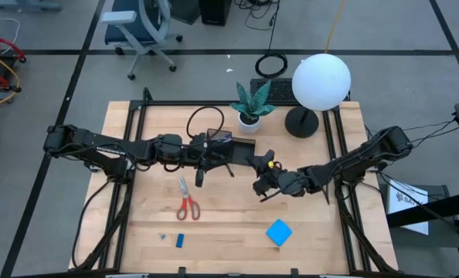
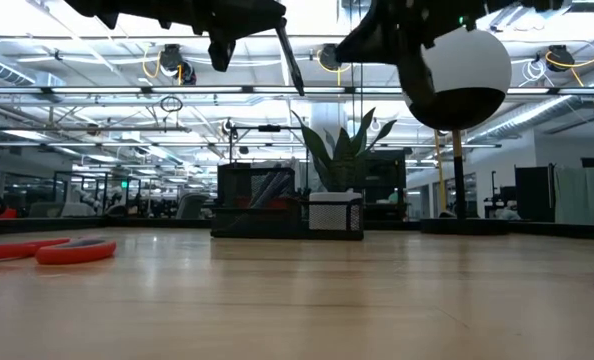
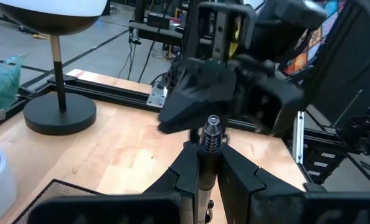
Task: Pick and place office supplies into organizer
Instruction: Put the black pen into the black desk organizer
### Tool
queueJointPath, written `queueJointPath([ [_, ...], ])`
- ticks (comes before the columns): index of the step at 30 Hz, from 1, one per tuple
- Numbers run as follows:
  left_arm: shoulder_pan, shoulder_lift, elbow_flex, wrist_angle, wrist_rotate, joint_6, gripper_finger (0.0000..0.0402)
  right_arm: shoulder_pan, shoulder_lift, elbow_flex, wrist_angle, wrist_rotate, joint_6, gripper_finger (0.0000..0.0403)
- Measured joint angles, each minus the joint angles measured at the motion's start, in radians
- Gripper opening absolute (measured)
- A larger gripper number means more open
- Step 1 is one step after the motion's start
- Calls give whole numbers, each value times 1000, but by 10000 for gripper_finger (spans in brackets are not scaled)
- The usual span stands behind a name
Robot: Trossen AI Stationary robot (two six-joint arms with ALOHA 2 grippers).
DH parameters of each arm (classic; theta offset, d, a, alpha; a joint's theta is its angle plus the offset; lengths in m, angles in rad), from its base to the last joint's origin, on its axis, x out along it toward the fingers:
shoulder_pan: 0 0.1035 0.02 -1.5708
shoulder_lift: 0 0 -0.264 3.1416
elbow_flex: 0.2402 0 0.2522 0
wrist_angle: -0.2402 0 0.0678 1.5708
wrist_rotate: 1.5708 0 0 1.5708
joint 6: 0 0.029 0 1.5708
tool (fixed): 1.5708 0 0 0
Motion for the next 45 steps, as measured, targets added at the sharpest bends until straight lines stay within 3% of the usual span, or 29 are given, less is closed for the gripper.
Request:
queueJointPath([
  [6, -7, 2, 0, -2, 7, -9, 40, 0, 93, 0, 102, 129, -280, 29],
  [17, -6, 13, 0, -53, 68, -52, 40, 50, 156, 1, 326, 121, -599, 37],
  [20, -2, 13, 0, -48, 103, -96, 40, 71, 156, 1, 324, 79, -617, 49],
  [27, 3, 13, 0, -41, 153, -207, 40, 109, 156, 1, 325, -130, -636, 109],
  [36, 1, 13, 0, 35, 213, -327, 40, 118, 156, 1, 309, -154, -656, 194],
  [45, -1, 42, 0, 64, 226, -337, 40, 129, 180, 1, 310, -244, -691, 225],
])
